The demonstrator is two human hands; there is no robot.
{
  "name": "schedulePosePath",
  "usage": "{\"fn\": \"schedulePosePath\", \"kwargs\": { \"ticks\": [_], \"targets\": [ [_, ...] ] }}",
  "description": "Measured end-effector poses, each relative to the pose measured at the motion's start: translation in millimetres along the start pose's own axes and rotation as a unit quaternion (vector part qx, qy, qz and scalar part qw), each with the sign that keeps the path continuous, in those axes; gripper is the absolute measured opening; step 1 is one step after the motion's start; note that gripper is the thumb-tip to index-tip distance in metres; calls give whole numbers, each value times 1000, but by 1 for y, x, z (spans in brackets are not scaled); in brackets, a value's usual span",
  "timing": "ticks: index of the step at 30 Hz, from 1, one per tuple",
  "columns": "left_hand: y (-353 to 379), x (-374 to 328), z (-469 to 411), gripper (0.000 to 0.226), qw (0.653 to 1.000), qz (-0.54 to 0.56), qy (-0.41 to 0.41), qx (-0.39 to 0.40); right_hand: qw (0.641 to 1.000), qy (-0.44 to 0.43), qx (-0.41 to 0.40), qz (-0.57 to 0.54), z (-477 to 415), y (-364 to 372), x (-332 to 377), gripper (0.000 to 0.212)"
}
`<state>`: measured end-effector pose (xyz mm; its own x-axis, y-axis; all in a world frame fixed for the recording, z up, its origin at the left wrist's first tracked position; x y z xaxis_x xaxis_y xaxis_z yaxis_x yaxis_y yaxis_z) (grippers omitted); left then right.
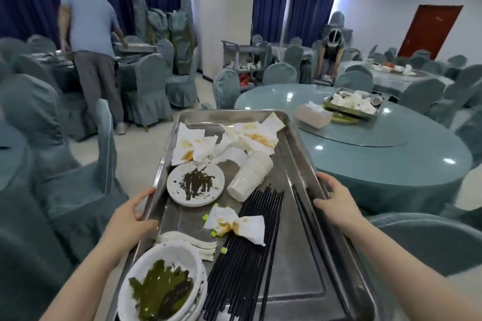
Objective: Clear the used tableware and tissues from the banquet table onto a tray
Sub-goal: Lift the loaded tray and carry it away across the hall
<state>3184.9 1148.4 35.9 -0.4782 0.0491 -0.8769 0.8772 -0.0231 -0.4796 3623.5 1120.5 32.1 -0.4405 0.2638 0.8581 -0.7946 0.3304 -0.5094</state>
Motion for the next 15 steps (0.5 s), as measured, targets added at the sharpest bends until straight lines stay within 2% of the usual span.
{"fn": "schedulePosePath", "kwargs": {
  "ticks": [3, 8, 15],
  "targets": [
    [12, 5, -58, 79, 1000, -8, -13, -21, 999, -17, 30, 9, -91, 24, 15, 69],
    [15, 16, -151, 76, 992, -32, -56, -107, 995, -42, 95, 11, -227, 80, 52, 72],
    [-20, 43, -278, 79, 981, -39, -106, -158, 989, -43, 145, -9, -370, 177, 117, 68]
  ]
}}
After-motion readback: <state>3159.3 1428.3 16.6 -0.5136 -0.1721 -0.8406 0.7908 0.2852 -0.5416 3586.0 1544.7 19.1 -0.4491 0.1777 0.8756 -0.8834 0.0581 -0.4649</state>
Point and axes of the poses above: each hand's wrist, its own z-axis away from the middle knuckle, its own y-axis out of the palm, x = y × z, the point moved 4 cm from there along -z, towards the middle knuckle, and after that the axes turned 6 degrees about y, right-handed, at the moved point
